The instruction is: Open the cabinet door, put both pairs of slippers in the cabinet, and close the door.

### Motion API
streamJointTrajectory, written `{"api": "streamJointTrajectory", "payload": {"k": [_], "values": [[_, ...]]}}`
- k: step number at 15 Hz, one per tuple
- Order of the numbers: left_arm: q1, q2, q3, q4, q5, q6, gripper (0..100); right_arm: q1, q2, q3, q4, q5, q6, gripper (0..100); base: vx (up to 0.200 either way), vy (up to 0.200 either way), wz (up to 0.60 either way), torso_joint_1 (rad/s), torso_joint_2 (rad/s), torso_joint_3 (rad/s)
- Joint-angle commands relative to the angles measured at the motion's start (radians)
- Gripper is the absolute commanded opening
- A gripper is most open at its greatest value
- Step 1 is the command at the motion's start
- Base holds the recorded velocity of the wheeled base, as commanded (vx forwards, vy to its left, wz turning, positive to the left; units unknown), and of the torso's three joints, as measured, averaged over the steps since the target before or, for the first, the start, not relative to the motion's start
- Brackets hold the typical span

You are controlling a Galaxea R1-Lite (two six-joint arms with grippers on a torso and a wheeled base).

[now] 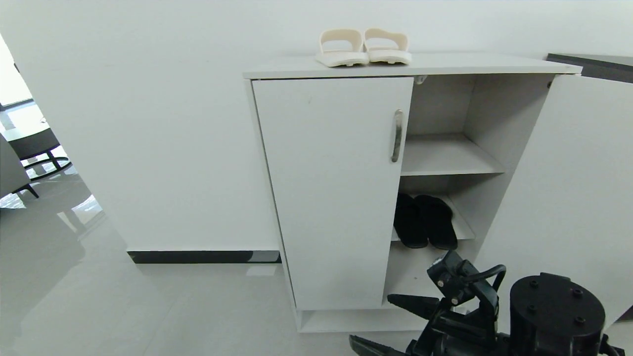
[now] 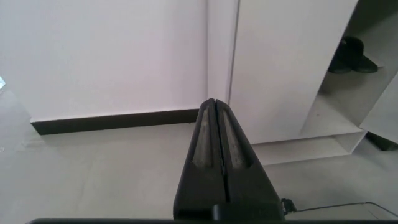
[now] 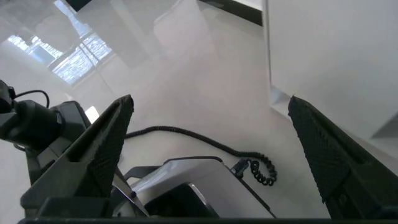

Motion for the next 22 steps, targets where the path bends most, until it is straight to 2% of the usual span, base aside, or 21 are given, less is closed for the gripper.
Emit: {"api": "streamJointTrajectory", "payload": {"k": [1, 5, 9, 11, 17, 22], "values": [[-0.002, 0.0, 0.0, 0.0, 0.0, 0.0, 0, 0.0, 0.007, 0.0, -0.001, 0.001, 0.0, 100, 0.0, 0.2, 0.0, -0.002, 0.01, 0.002], [-0.001, 0.0, 0.0, 0.0, 0.0, 0.002, 0, 0.0, 0.036, 0.01, -0.047, -0.001, 0.0, 100, 0.0, 0.05, 0.0, 0.002, 0.0, 0.002], [-0.001, 0.0, 0.0, 0.0, 0.0, 0.002, 0, 0.0, 0.079, 0.053, -0.168, 0.016, -0.006, 100, 0.0, 0.0, 0.0, 0.0, 0.0, 0.0], [-0.001, 0.0, 0.0, 0.0, 0.002, -0.001, 0, 0.0, 0.105, 0.078, -0.212, 0.025, -0.044, 100, 0.2, 0.0, 0.0, 0.002, 0.0, 0.0], [-0.001, 0.0, 0.0, 0.0, 0.003, -0.004, 0, 0.0, 0.116, 0.09, -0.231, 0.027, -0.055, 100, 0.2, 0.0, 0.0, 0.0, 0.0, 0.002], [-0.001, 0.0, 0.0, 0.0, 0.003, -0.004, 0, 0.0, 0.116, 0.09, -0.231, 0.028, -0.053, 100, 0.0, 0.0, 0.0, 0.0, 0.0, 0.0]]}}
